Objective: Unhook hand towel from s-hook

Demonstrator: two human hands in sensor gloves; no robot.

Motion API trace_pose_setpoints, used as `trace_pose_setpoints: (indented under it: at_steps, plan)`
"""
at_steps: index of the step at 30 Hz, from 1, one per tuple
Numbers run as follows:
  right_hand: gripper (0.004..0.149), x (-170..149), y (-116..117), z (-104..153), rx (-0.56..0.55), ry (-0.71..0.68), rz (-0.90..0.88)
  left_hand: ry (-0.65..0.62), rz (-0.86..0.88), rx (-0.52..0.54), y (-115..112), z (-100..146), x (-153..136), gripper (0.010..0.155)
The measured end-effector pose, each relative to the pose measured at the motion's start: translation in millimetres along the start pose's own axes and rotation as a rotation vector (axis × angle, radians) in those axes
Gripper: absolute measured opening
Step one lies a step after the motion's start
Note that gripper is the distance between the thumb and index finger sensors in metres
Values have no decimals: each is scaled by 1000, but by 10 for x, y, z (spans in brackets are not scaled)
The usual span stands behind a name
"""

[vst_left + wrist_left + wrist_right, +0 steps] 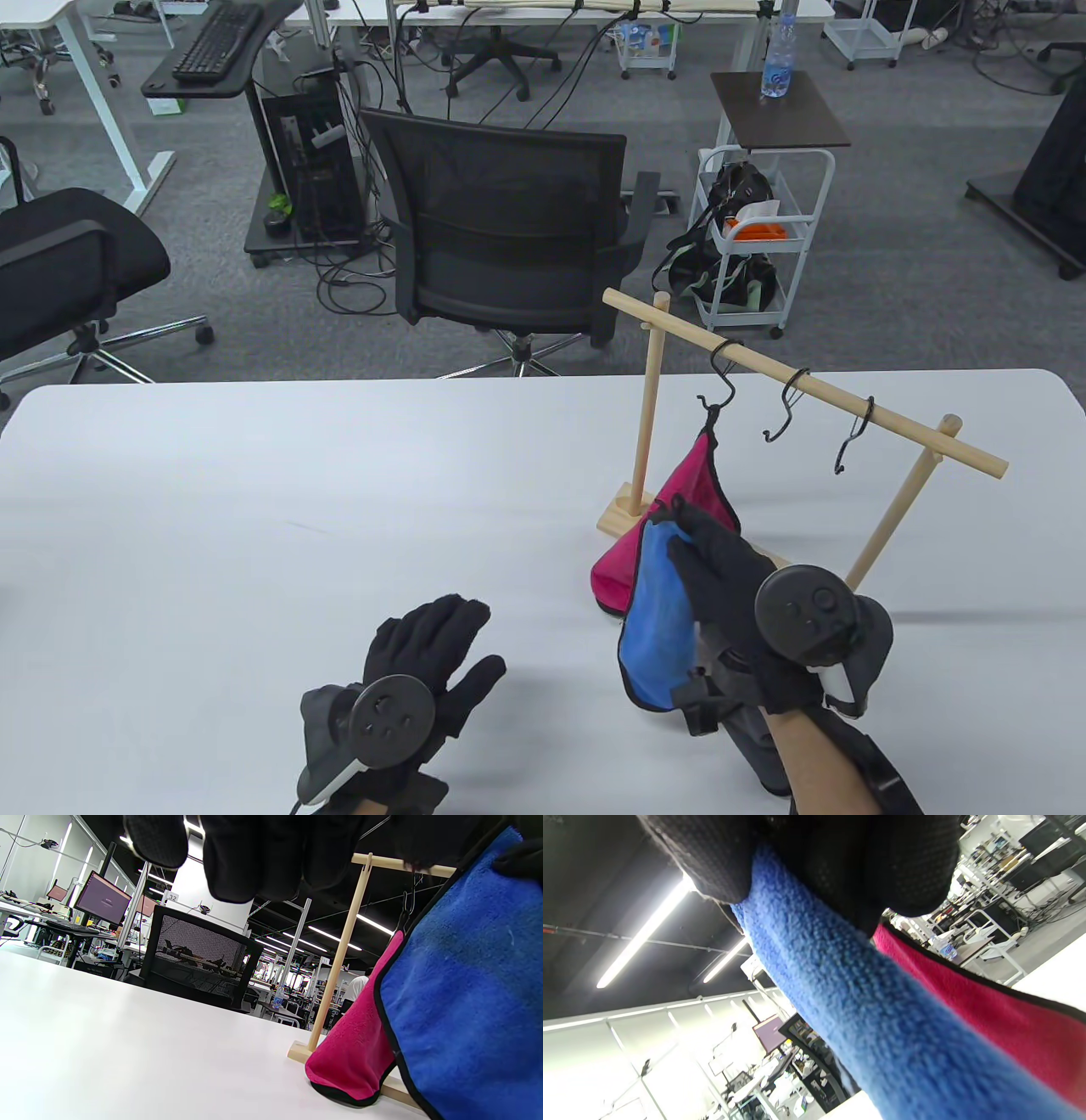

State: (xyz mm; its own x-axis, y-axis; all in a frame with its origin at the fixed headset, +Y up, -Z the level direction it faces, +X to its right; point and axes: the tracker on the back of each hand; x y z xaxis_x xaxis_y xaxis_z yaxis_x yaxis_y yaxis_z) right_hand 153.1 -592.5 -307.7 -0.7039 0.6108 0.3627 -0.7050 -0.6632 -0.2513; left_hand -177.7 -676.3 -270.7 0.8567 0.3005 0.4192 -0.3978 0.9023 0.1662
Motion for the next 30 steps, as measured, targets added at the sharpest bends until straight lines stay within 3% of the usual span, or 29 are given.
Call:
trace_pose_setpoints:
  at_steps: [18,30]
  plan:
    - [42,-219,738,241,378,5,104,4,-4,1,13,2,-4,64]
    - [44,-343,1226,334,569,29,183,4,-4,1,17,1,-5,64]
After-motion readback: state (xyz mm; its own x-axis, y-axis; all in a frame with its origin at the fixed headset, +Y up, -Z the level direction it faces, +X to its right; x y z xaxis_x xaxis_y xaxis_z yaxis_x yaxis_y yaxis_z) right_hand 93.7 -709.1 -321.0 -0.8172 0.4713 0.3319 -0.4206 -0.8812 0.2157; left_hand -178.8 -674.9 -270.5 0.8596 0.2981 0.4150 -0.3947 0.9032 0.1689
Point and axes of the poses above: the tracker on the back of each hand, its own x axis roughly to the thumb side, its own z axis roughly from the fingertips to the wrist, y = z × x, and after that the axes turned 6 degrees about -y, right-handed
